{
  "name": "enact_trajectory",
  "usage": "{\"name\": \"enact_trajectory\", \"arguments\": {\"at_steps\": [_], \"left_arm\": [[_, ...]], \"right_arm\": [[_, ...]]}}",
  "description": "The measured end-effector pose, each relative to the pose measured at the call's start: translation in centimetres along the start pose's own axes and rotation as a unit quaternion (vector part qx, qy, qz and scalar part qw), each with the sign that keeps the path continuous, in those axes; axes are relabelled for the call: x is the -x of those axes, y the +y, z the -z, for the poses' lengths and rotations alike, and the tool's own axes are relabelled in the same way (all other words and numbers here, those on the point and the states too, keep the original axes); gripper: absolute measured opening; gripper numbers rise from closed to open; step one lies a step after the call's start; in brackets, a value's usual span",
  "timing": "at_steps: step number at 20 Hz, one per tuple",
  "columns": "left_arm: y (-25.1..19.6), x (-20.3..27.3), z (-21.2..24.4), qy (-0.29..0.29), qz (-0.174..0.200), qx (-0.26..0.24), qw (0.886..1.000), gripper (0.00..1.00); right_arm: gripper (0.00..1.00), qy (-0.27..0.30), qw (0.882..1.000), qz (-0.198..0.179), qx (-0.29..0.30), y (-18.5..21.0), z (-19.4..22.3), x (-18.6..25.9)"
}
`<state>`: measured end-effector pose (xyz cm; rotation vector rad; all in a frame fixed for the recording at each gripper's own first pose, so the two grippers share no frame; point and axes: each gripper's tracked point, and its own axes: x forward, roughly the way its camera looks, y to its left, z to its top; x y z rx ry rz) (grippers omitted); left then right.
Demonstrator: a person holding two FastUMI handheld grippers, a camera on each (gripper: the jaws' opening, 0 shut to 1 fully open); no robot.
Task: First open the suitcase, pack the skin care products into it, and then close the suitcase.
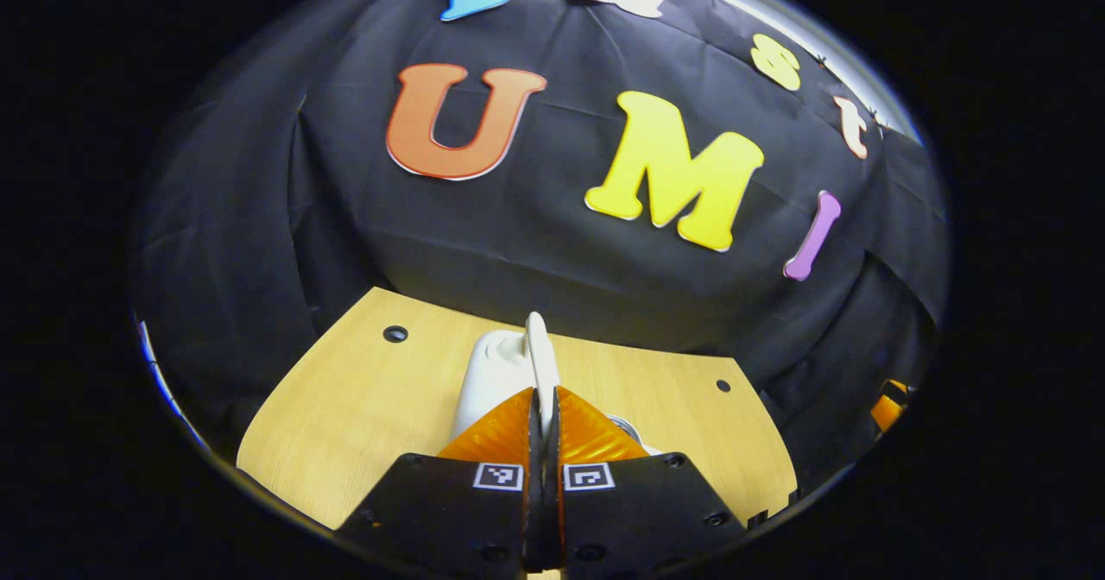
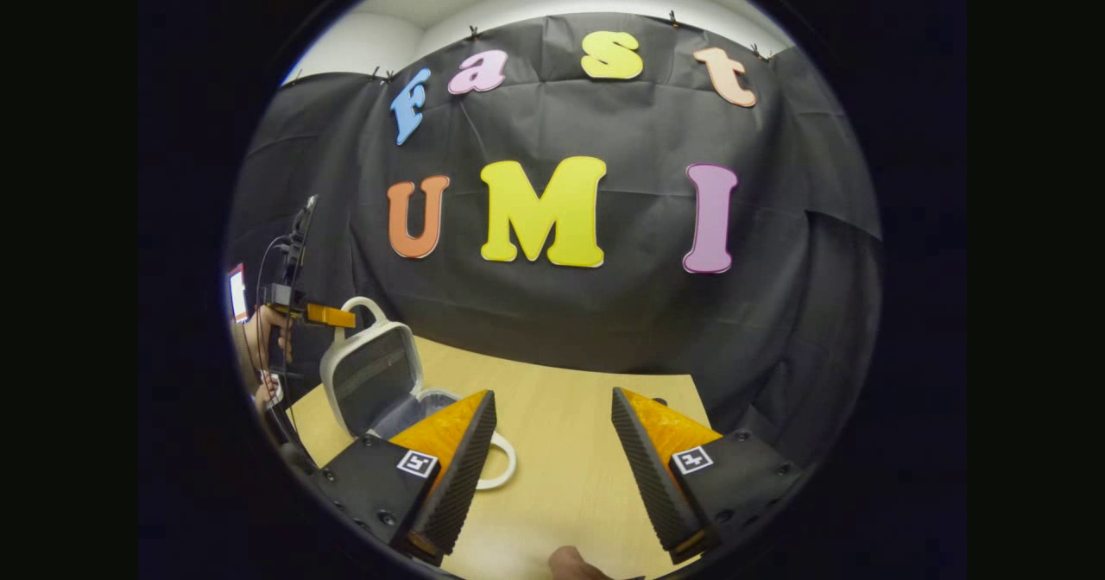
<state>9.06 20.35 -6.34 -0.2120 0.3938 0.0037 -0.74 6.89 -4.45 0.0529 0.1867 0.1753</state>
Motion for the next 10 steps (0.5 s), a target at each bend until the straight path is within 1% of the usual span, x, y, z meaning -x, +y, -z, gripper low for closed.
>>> {"name": "enact_trajectory", "arguments": {"at_steps": [4, 10], "left_arm": [[-6.4, -0.4, 3.1, 0.018, 0.027, -0.019, 0.999, 0.03], [-12.4, -2.4, 8.2, 0.051, 0.035, -0.052, 0.997, 0.03]], "right_arm": [[0.8, 0.003, 1.0, -0.002, -0.003, -2.5, -0.1, 0.4], [0.8, 0.01, 1.0, -0.005, -0.001, -5.7, 0.5, 0.8]]}}
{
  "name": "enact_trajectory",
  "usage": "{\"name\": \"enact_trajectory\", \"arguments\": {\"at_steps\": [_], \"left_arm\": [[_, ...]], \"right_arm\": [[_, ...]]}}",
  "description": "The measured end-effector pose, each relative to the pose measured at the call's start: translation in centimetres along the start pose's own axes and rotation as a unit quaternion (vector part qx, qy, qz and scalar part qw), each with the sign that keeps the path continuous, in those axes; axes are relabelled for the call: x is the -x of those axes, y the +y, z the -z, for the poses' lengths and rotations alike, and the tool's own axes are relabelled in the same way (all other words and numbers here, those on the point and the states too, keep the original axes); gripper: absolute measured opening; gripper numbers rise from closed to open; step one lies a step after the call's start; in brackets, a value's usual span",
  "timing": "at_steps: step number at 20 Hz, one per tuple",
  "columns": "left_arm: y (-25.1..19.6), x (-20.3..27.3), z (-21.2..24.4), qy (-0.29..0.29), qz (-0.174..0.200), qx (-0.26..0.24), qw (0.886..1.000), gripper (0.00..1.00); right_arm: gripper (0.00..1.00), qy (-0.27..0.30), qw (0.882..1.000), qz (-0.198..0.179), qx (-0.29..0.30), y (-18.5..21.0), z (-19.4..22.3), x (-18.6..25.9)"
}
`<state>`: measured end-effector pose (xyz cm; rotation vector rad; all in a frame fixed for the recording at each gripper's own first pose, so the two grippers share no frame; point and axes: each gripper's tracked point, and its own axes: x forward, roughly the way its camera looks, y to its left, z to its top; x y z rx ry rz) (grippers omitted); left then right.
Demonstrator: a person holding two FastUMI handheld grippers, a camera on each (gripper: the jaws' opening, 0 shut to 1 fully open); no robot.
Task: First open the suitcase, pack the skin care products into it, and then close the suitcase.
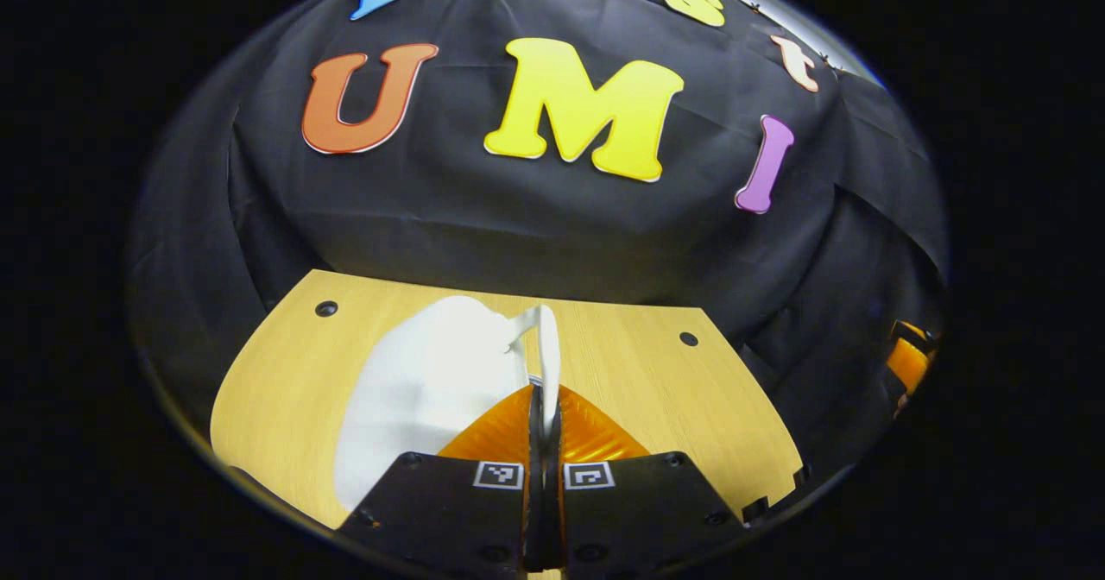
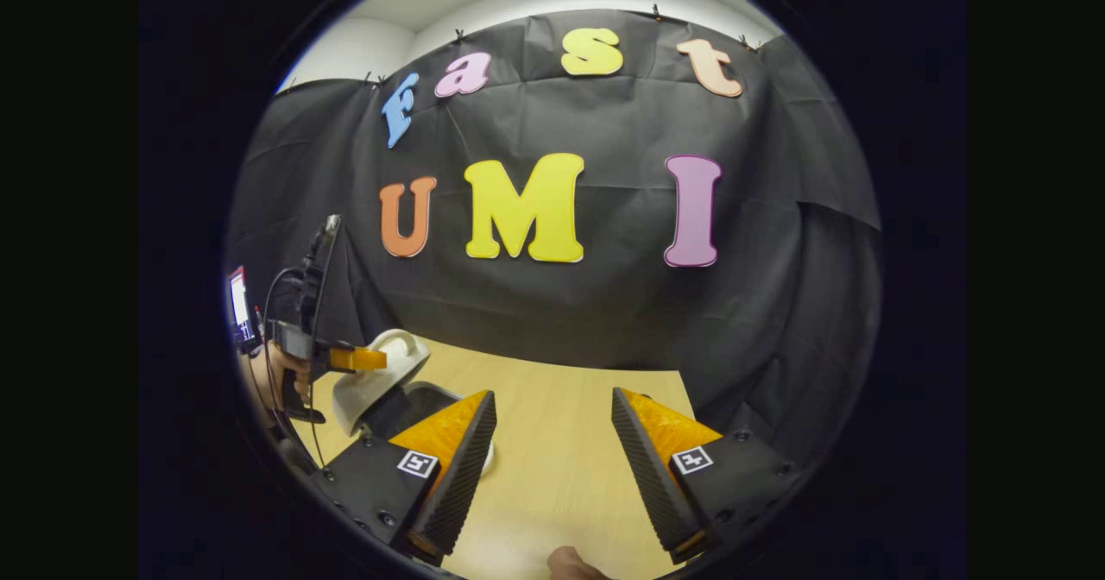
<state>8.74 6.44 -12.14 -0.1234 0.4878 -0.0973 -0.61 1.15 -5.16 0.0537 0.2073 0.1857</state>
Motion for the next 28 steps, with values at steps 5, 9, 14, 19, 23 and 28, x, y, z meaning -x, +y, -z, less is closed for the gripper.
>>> {"name": "enact_trajectory", "arguments": {"at_steps": [5, 9, 14, 19, 23, 28], "left_arm": [[-3.3, -3.3, 3.4, 0.029, -0.003, -0.023, 0.999, 0.03], [-5.3, -5.4, 6.5, 0.06, -0.013, -0.057, 0.997, 0.03], [-6.5, -7.7, 10.3, 0.094, -0.022, -0.072, 0.993, 0.03], [-7.0, -9.2, 13.5, 0.128, -0.036, -0.111, 0.985, 0.04], [-7.0, -9.8, 13.9, 0.136, -0.052, -0.155, 0.977, 0.04], [-8.4, -9.8, 14.7, 0.149, -0.039, -0.123, 0.98, 0.55]], "right_arm": [[0.8, 0.016, 1.0, -0.003, 0.0, -1.8, 1.3, -0.1], [0.8, 0.03, 1.0, -0.006, -0.001, -2.6, 2.6, 0.1], [0.8, 0.044, 0.999, -0.003, -0.005, -3.5, 3.8, -0.2], [0.8, 0.06, 0.998, 0.012, -0.012, -4.5, 4.7, -0.5], [0.77, 0.062, 0.997, 0.031, -0.019, -5.3, 4.6, -0.6], [0.8, 0.053, 0.997, 0.058, -0.028, -6.3, 3.7, -0.6]]}}
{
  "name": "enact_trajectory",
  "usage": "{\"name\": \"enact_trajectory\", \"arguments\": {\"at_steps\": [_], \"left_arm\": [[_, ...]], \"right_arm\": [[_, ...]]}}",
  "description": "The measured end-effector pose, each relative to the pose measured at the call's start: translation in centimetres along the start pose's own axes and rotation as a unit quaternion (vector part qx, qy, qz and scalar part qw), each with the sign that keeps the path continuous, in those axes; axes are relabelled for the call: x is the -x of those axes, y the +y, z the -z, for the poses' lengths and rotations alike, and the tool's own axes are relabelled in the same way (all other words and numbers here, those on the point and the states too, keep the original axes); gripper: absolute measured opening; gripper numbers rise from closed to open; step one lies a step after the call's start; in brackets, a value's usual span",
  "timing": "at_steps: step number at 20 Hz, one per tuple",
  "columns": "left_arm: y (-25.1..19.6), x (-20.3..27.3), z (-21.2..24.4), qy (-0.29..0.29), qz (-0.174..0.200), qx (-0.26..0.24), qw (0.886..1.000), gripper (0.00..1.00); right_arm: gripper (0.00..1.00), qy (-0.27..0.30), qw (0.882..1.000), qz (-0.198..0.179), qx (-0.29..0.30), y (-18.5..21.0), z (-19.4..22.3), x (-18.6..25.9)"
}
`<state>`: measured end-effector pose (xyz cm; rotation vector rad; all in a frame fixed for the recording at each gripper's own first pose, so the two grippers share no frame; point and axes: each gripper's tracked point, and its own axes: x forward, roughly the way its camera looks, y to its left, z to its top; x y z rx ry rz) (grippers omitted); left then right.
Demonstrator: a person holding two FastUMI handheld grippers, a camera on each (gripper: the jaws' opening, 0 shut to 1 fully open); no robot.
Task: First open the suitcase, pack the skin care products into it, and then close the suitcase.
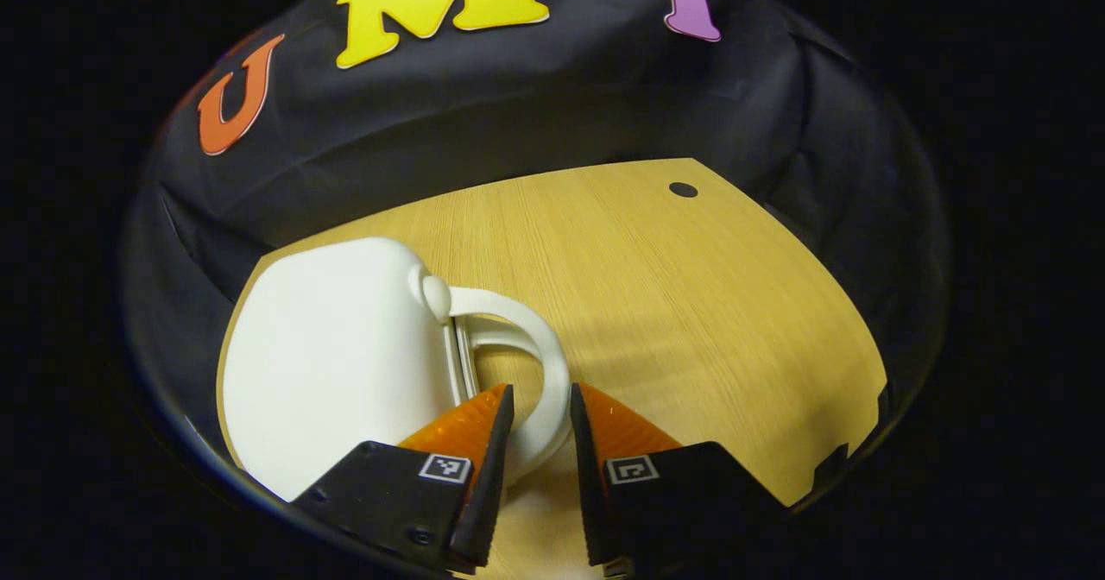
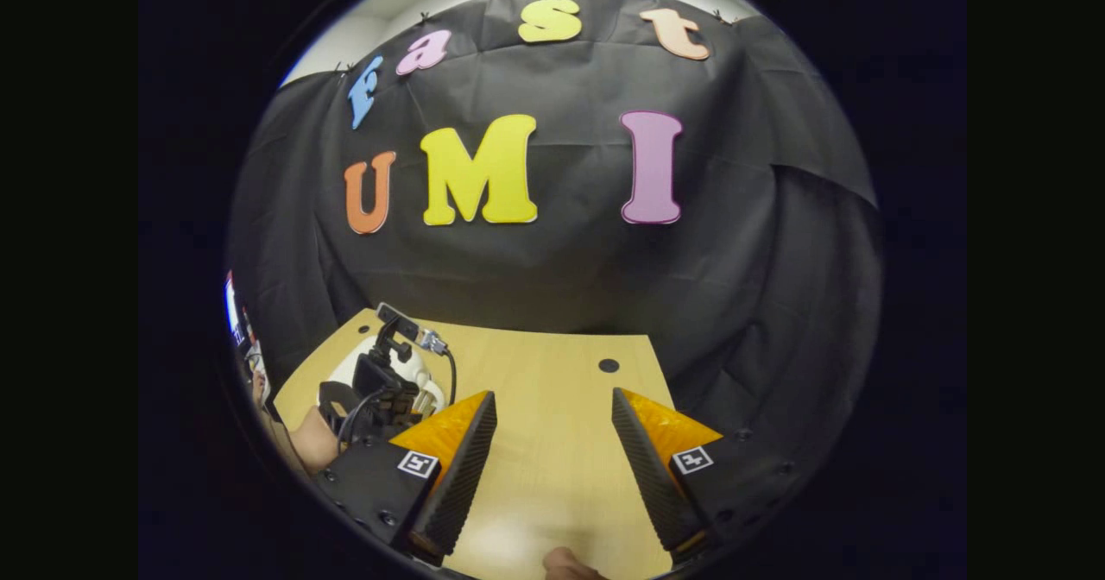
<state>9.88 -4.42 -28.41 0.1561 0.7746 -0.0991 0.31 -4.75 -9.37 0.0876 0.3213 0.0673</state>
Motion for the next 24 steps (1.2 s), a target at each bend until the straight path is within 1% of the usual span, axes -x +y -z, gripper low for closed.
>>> {"name": "enact_trajectory", "arguments": {"at_steps": [1, 2, 3, 4, 5, 6, 9, 10, 12, 14, 16, 17, 20, 22, 24], "left_arm": [[0.4, 0.9, -0.7, -0.006, 0.001, 0.011, 1.0, 0.43], [0.5, 2.0, -1.6, -0.02, 0.001, 0.019, 1.0, 0.56], [0.3, 2.8, -2.5, -0.038, 0.003, 0.022, 0.999, 0.56], [0.5, 4.2, -3.6, -0.056, 0.0, 0.022, 0.998, 0.82], [1.1, 5.4, -4.6, -0.076, -0.006, 0.019, 0.997, 0.77], [1.7, 6.9, -5.7, -0.098, -0.012, 0.017, 0.995, 0.95], [3.6, 11.8, -9.3, -0.163, -0.036, 0.025, 0.986, 0.97], [4.5, 13.9, -10.5, -0.187, -0.045, 0.032, 0.981, 0.96], [6.0, 17.6, -12.8, -0.237, -0.049, 0.05, 0.969, 0.96], [7.4, 20.3, -14.2, -0.275, -0.056, 0.067, 0.957, 0.96], [8.7, 23.2, -14.4, -0.3, -0.063, 0.075, 0.949, 0.96], [9.4, 24.3, -14.5, -0.305, -0.064, 0.078, 0.947, 0.96], [11.8, 26.5, -13.5, -0.317, -0.064, 0.1, 0.941, 0.96], [12.2, 26.9, -12.4, -0.317, -0.05, 0.11, 0.941, 0.96], [12.9, 27.0, -11.5, -0.316, -0.049, 0.097, 0.942, 0.96]], "right_arm": [[0.8, -0.003, 1.0, 0.006, 0.001, 0.0, -0.3, 0.0], [0.8, -0.007, 1.0, 0.011, 0.002, -0.1, -0.5, 0.0], [0.8, -0.011, 1.0, 0.013, 0.002, 0.1, -0.8, 0.1], [0.8, -0.015, 1.0, 0.016, 0.003, 0.4, -1.2, 0.2], [0.8, -0.019, 1.0, 0.02, 0.005, 0.7, -1.3, 0.1], [0.8, -0.022, 0.999, 0.022, 0.005, 1.1, -1.6, 0.1], [0.79, -0.034, 0.999, 0.025, 0.002, 2.8, -2.4, -0.1], [0.79, -0.039, 0.999, 0.025, 0.0, 3.5, -2.8, 0.0], [0.8, -0.051, 0.998, 0.026, -0.001, 5.0, -3.7, 0.1], [0.8, -0.066, 0.997, 0.024, -0.004, 6.7, -4.8, 0.3], [0.8, -0.087, 0.996, 0.013, -0.007, 8.9, -5.9, 0.9], [0.78, -0.098, 0.995, 0.006, -0.007, 10.1, -6.4, 1.1], [0.8, -0.121, 0.993, -0.014, 0.004, 13.6, -6.8, 2.0], [0.8, -0.119, 0.992, -0.024, 0.015, 16.0, -6.3, 2.0], [0.81, -0.114, 0.992, -0.034, 0.028, 18.4, -5.8, 2.1]]}}
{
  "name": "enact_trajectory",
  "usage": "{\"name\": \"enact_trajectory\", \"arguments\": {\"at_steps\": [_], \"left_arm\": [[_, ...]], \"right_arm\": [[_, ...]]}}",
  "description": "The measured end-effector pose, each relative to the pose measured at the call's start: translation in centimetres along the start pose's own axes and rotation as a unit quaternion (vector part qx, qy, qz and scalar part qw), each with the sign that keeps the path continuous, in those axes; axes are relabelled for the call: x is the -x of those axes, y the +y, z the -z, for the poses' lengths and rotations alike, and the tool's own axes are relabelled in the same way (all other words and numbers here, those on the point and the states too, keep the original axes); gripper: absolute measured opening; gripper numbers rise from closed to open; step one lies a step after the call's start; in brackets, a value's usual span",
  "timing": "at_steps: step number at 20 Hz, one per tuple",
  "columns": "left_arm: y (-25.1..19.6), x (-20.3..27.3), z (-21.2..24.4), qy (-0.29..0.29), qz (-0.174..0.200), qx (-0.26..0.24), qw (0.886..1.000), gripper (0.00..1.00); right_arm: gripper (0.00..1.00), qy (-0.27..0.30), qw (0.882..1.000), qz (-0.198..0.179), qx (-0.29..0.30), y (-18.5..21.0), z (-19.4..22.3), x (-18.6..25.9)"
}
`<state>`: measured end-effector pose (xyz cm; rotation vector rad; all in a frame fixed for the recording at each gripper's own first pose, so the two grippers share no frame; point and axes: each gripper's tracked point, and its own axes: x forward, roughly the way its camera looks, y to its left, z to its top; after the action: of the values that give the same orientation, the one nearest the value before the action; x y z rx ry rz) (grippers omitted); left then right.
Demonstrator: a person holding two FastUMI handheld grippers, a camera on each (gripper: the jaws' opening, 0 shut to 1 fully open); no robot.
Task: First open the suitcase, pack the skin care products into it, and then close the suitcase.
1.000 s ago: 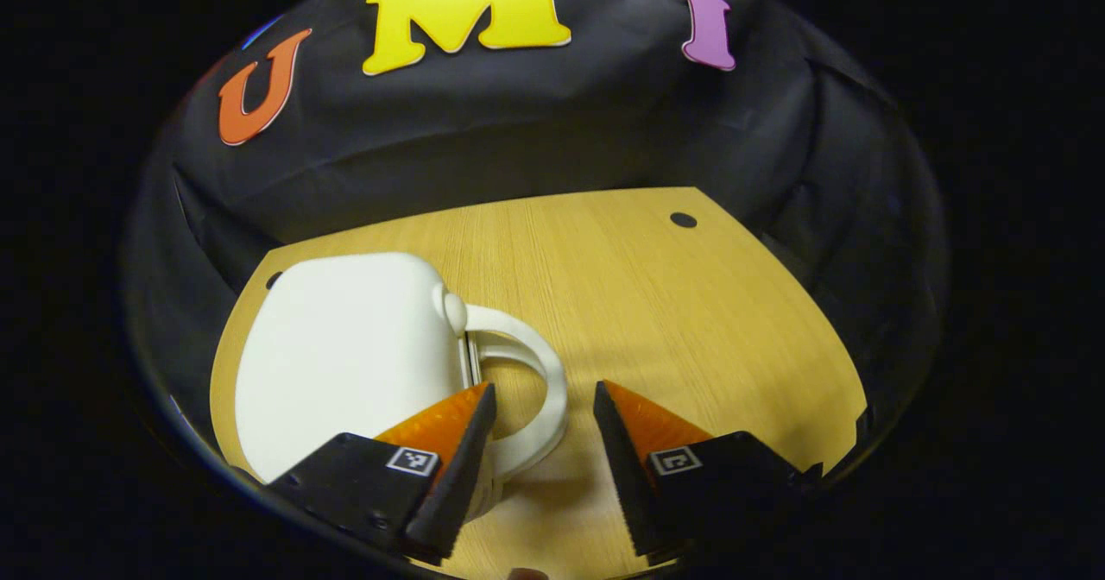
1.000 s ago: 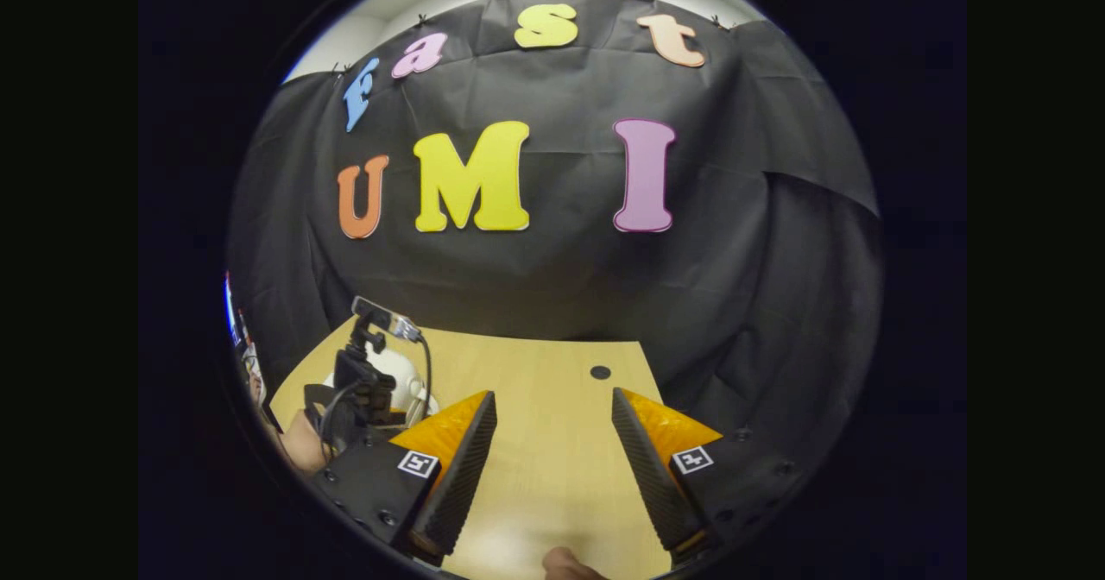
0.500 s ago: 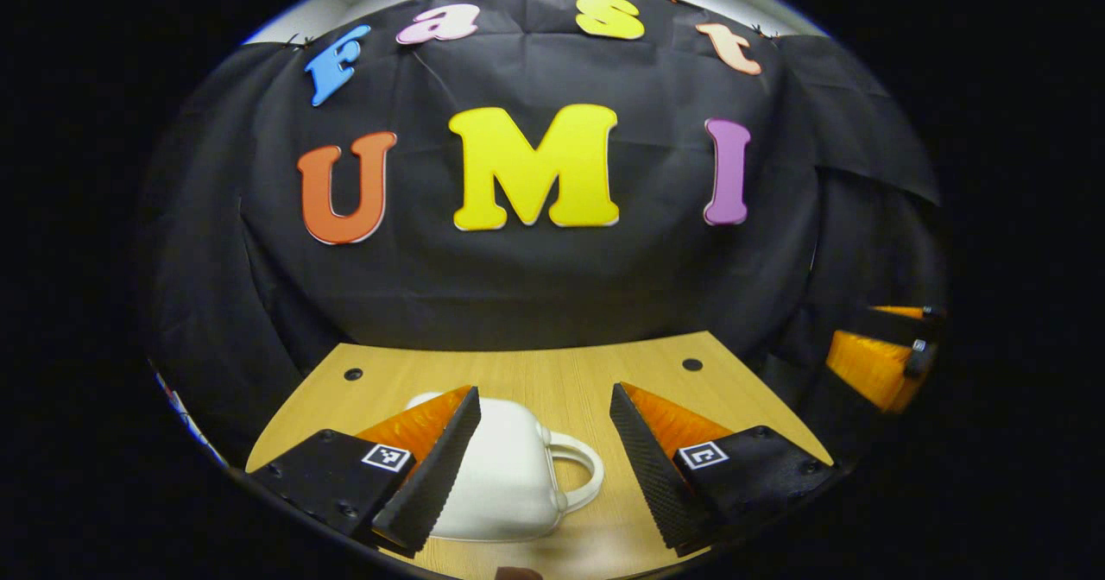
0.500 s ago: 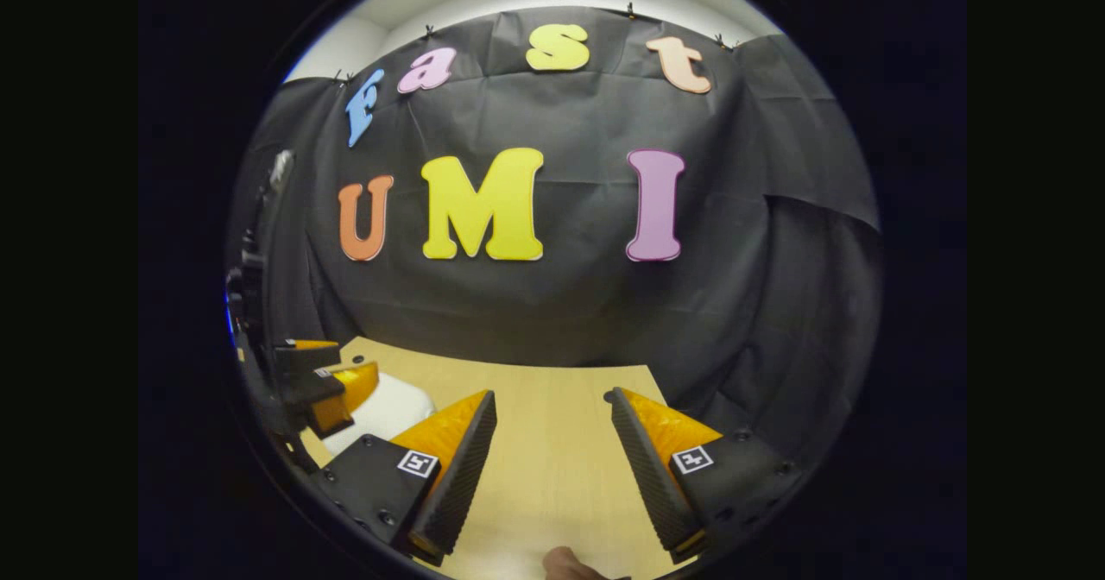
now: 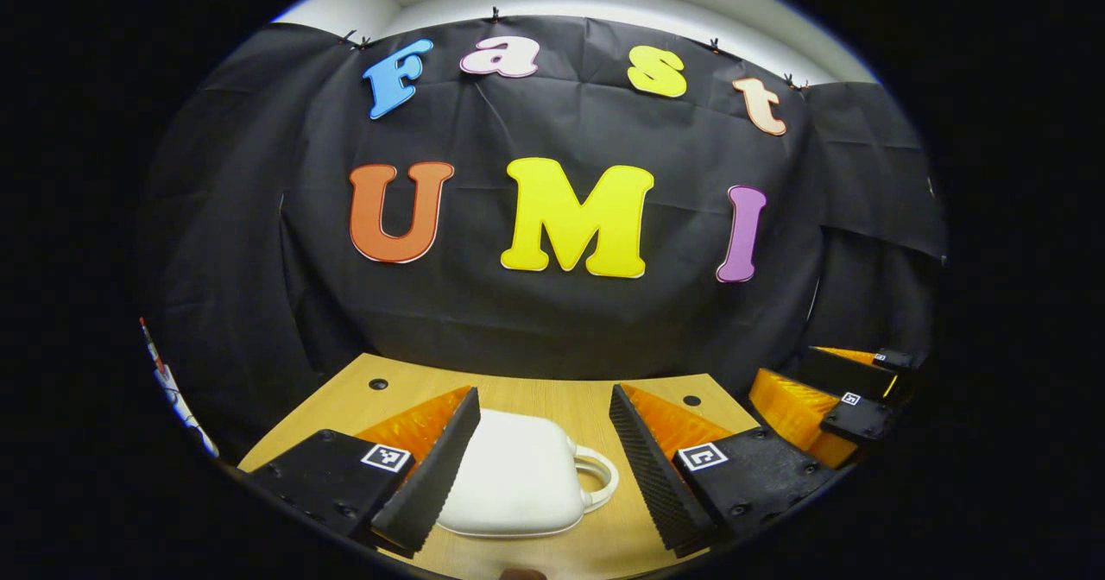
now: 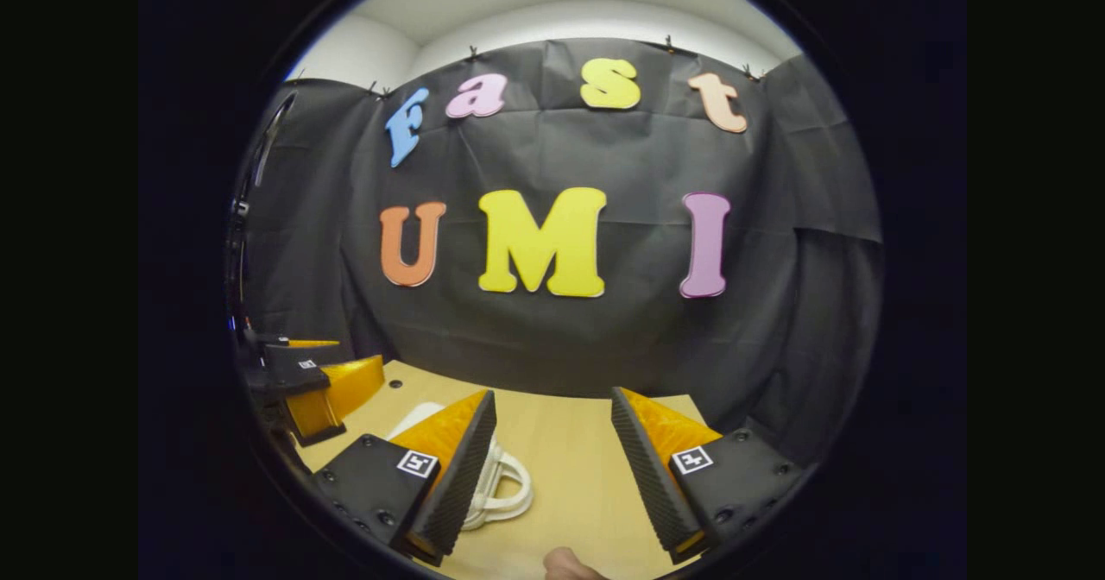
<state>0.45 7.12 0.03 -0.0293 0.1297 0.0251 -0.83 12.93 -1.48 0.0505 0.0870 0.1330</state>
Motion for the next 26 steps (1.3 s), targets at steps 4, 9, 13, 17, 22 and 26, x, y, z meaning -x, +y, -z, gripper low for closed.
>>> {"name": "enact_trajectory", "arguments": {"at_steps": [4, 9, 13, 17, 22, 26], "left_arm": [[1.1, -0.1, -0.2, -0.009, 0.013, -0.007, 1.0, 0.96], [2.1, -0.3, -0.2, -0.013, 0.019, -0.006, 1.0, 0.96], [1.9, -0.5, 0.2, -0.007, 0.029, -0.007, 1.0, 0.96], [1.8, -0.6, 0.1, -0.007, 0.033, -0.011, 0.999, 0.96], [1.7, -0.5, 0.1, -0.008, 0.034, -0.018, 0.999, 0.96], [1.7, -0.4, 0.1, -0.007, 0.033, -0.021, 0.999, 0.96]], "right_arm": [[0.8, -0.004, 1.0, -0.014, 0.022, 3.5, -0.4, -0.3], [0.8, -0.007, 0.999, -0.012, 0.038, 4.8, -0.4, -0.3], [0.8, 0.004, 0.999, -0.005, 0.038, 5.0, 0.2, -0.6], [0.8, 0.011, 0.999, -0.004, 0.037, 5.0, 0.6, -0.7], [0.8, 0.019, 0.999, -0.004, 0.033, 5.0, 1.0, -0.9], [0.8, 0.023, 0.999, -0.003, 0.033, 5.0, 1.2, -1.1]]}}
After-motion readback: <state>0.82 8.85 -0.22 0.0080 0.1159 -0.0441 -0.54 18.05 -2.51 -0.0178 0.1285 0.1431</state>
